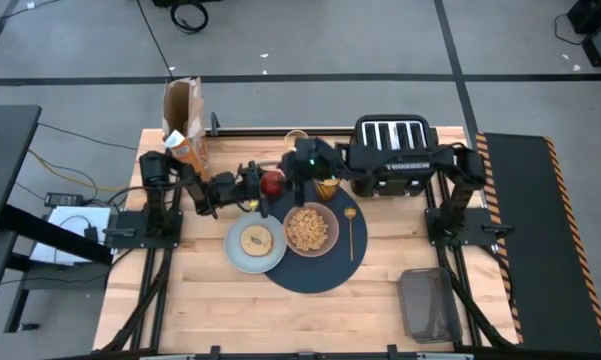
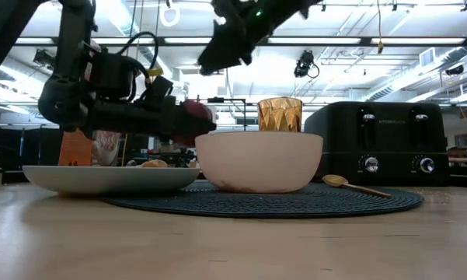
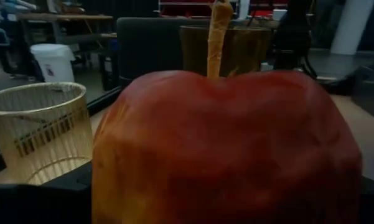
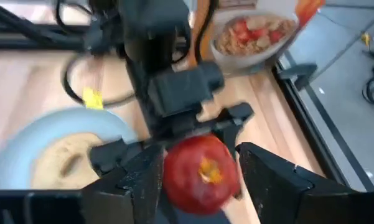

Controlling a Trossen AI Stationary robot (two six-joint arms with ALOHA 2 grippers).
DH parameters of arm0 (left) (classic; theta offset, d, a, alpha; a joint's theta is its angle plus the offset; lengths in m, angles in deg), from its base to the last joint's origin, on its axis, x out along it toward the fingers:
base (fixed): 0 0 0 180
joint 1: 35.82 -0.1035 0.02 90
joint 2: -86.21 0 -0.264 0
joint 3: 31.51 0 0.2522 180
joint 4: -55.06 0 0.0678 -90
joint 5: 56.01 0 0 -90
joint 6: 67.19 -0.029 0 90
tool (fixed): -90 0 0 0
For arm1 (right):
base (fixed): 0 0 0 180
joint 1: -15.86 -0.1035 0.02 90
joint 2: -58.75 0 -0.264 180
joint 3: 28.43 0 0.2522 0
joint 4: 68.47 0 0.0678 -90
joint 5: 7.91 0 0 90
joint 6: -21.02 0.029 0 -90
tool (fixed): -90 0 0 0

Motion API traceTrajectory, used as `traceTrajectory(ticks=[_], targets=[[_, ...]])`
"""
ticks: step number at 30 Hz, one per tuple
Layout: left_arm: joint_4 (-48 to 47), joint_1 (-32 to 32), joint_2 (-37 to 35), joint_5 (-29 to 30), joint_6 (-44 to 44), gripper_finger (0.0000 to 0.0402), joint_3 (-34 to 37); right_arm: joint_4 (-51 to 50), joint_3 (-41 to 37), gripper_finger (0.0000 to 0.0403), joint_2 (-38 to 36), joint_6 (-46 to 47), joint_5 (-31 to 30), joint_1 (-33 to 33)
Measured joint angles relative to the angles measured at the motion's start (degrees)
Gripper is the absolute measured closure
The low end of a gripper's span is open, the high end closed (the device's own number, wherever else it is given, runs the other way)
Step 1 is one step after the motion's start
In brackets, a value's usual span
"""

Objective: Arrange a breakfast setting
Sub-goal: Put the apple from the black bin on the top left of the orange bowl

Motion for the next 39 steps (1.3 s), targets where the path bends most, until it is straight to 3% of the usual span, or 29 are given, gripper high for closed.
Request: traceTrajectory(ticks=[6,11,20,27,39], targets=[[0.0,-3.3,0.0,-7.0,-0.4,0.0073,-0.1,-0.7,5.2,0.017,5.8,-4.5,8.3,5.3],[0.1,-3.3,1.7,-7.1,-0.5,0.0073,-1.0,-3.3,8.7,0.0177,11.1,-5.6,12.8,7.7],[0.1,-4.1,7.4,-6.1,-1.7,0.0073,-1.8,-5.6,9.0,0.021,11.7,-7.8,16.3,8.9],[-0.3,-5.4,7.5,-5.6,-2.0,0.0073,-1.9,-5.7,9.0,0.0238,15.8,-9.9,14.6,8.8],[0.0,-5.5,7.6,-5.8,-2.9,0.0073,-1.9,-5.6,9.0,0.029,15.7,-10.3,12.9,8.8]])
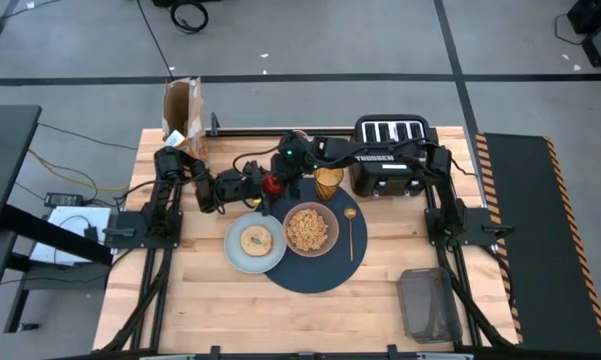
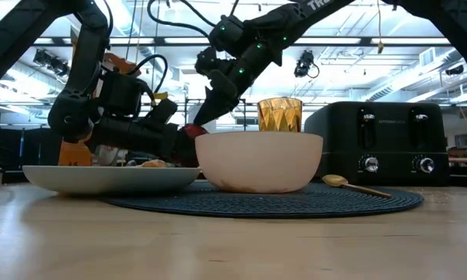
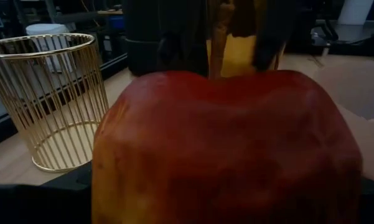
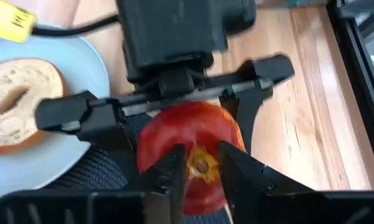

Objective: Arrange a breakfast setting
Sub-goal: Put the apple from the black bin on the top left of the orange bowl

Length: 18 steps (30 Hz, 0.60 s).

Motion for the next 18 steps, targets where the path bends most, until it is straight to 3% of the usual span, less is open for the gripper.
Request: traceTrajectory(ticks=[7,18], targets=[[-0.1,0.3,0.0,0.0,-0.6,0.0073,0.0,-2.1,0.0,0.034,0.1,1.5,-2.8,0.2],[0.0,0.3,0.0,0.0,-0.7,0.0072,0.0,-2.0,0.0,0.0354,0.1,1.9,-2.1,0.3]])
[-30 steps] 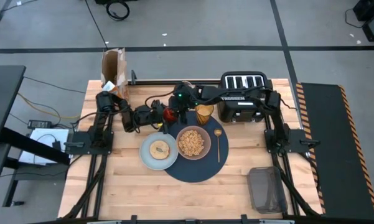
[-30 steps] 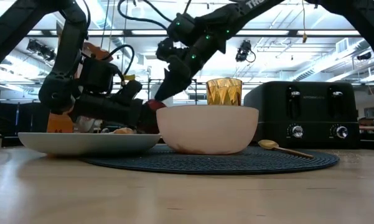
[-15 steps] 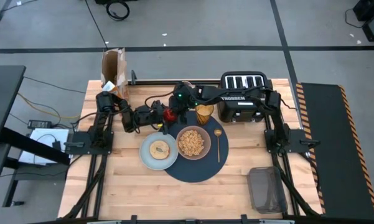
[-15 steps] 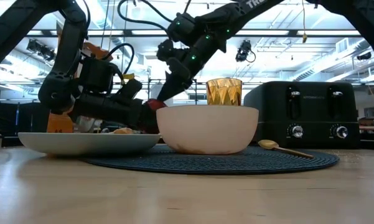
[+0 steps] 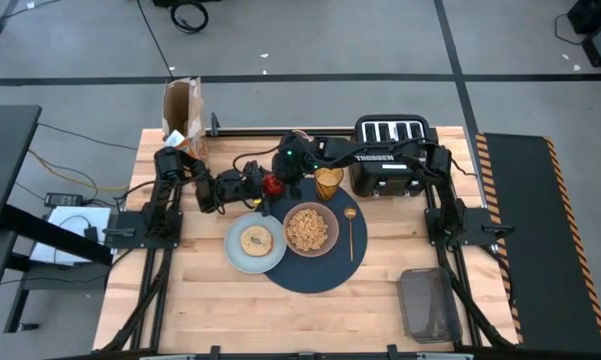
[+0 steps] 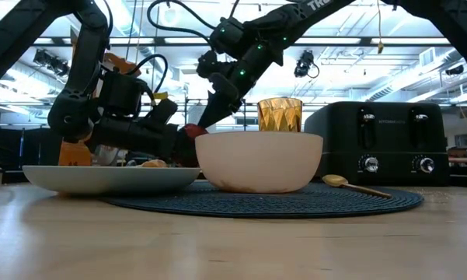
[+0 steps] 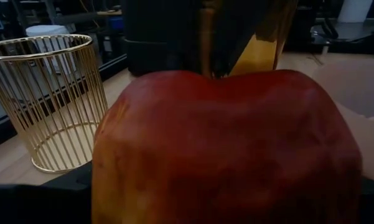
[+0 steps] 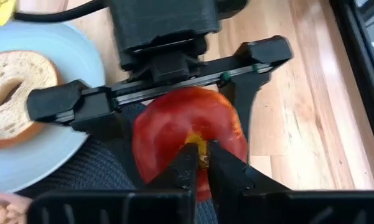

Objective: Arrange a breakfast setting
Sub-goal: Put the apple from the black bin on the top left of the orange bowl

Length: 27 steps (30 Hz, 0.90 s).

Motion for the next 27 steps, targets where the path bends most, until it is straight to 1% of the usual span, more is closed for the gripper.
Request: traceTrajectory(ticks=[3,4,6,11,16,21,27], targets=[[0.0,0.0,0.0,0.0,-0.1,0.0071,0.0,-0.2,0.0,0.0384,0.0,-1.7,0.9,-0.1],[0.0,0.0,0.0,0.0,-0.1,0.0069,0.0,-0.3,0.0,0.0387,0.0,-2.4,0.8,-0.3],[0.0,0.0,0.0,0.0,0.0,0.0065,0.0,-0.5,0.1,0.0387,0.0,-2.8,0.0,-0.6],[-1.0,0.0,-0.2,0.0,3.3,0.0056,0.0,-6.0,4.0,0.0387,0.2,-4.3,-2.9,-1.3],[-3.7,0.2,-0.2,0.0,5.4,0.0054,0.0,-12.5,8.9,0.0387,0.2,-5.6,-2.8,-1.2],[-6.6,1.0,-0.4,0.0,5.4,0.0053,0.0,-14.7,9.4,0.0387,0.2,-6.6,-2.4,-1.6],[-10.4,0.8,-5.1,0.1,4.3,0.0053,3.8,-15.4,8.2,0.0387,0.2,-7.3,-3.5,-2.3]])
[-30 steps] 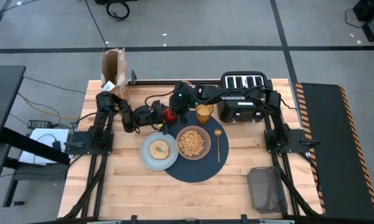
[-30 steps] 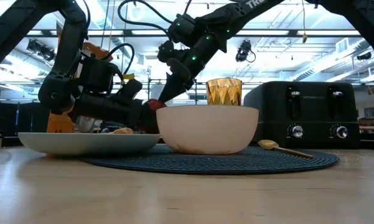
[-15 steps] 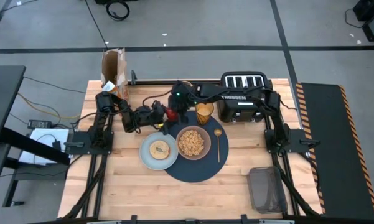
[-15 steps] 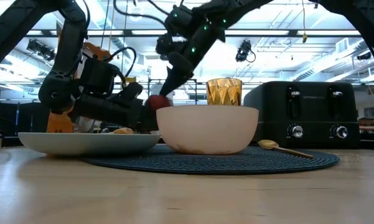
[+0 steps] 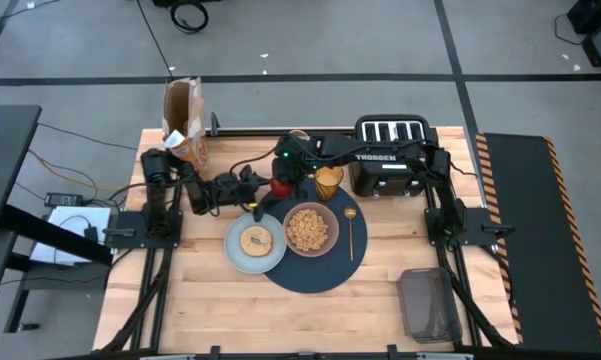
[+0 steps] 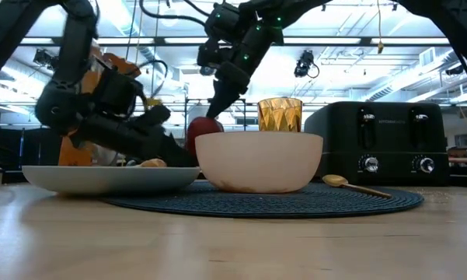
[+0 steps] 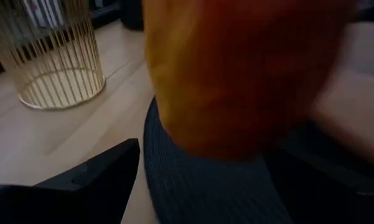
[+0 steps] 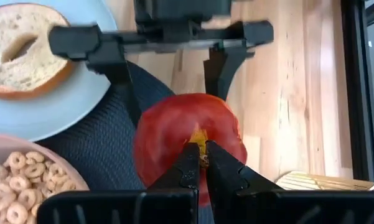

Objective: Arrange a breakfast setting
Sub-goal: Put the apple from the black bin on the top left of the orange bowl

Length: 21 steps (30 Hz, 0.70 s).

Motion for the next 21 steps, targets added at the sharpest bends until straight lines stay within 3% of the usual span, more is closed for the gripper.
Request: traceTrajectory(ticks=[6,21], targets=[[-4.0,-0.5,-6.6,0.1,-1.8,0.0053,5.0,0.5,0.0,0.0387,0.0,0.2,0.0,0.0],[-3.9,-1.4,-21.6,1.1,-2.7,0.0053,11.2,0.1,-0.1,0.0387,3.1,0.5,0.3,-0.5]])
